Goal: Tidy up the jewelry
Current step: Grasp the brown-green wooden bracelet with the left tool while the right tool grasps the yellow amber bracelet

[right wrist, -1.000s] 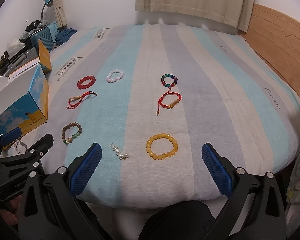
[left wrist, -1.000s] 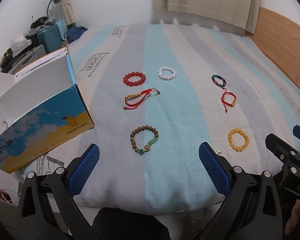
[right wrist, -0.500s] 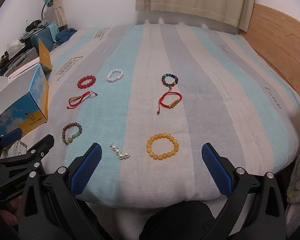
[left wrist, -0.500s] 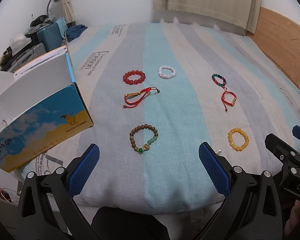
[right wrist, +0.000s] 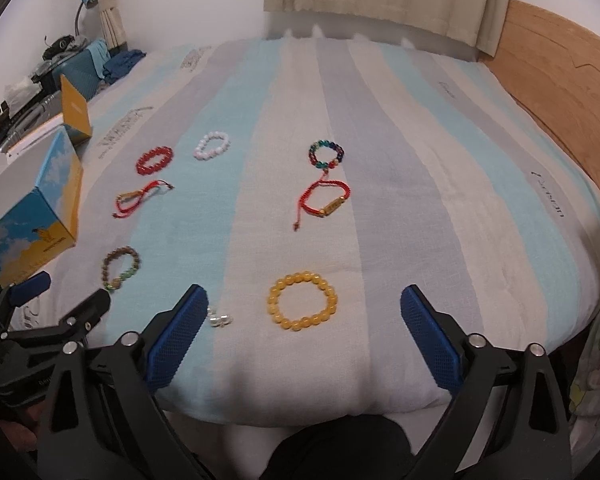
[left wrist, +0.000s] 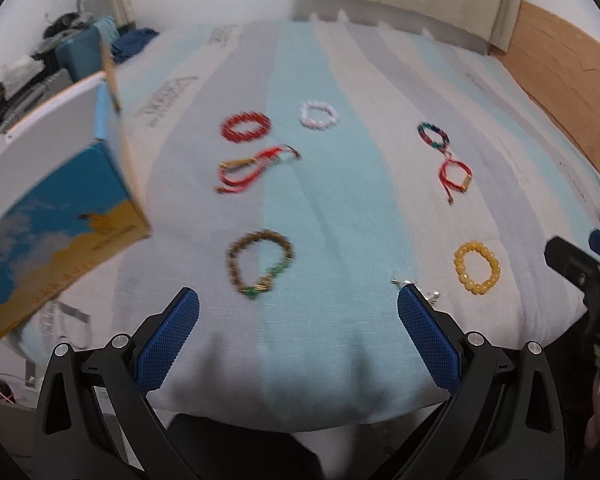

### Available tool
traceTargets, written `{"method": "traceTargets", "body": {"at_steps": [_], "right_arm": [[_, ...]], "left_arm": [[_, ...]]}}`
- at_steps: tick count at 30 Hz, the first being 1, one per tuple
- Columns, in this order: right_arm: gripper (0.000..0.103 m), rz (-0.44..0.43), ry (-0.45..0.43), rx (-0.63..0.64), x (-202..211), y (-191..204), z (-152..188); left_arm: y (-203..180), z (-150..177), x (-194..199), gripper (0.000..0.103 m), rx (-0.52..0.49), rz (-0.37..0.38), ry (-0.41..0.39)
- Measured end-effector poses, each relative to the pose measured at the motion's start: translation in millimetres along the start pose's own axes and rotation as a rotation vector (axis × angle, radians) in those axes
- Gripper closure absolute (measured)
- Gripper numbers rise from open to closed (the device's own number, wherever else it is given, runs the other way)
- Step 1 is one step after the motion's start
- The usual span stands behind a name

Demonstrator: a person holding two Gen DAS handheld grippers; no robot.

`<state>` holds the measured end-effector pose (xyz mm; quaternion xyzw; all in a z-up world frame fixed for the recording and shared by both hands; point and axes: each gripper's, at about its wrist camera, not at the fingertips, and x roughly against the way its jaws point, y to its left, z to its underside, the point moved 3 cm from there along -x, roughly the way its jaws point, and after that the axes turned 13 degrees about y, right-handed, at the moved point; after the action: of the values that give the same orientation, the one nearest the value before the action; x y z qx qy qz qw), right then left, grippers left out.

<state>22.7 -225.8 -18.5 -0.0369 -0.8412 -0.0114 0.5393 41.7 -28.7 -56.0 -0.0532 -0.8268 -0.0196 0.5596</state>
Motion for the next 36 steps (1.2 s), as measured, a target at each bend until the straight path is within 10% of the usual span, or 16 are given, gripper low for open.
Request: {"method": "traceTargets", "body": {"at_steps": [9, 20, 31, 36], "right_arm": [[0.019, 0.017, 0.123, -0.021, -55, -40, -10], [0.030, -0.022, 0.253, -0.009, -113, -40, -2], [0.037, -0.014, 0.290, -0.009, -135, -33, -4], [0.056, -0.020, 0.285, -0.006, -136, -30, -5]], "left_arm": [[-46, -11, -50, 0.006, -0.049, 0.046, 0.079], [50, -43, -75, 0.010, 0.112, -0.034, 0.109], [57, -39, -94, 0.020, 0.101, -0.053, 0.108], [54, -37, -94, 0.033, 0.083, -0.052, 0.106]]}}
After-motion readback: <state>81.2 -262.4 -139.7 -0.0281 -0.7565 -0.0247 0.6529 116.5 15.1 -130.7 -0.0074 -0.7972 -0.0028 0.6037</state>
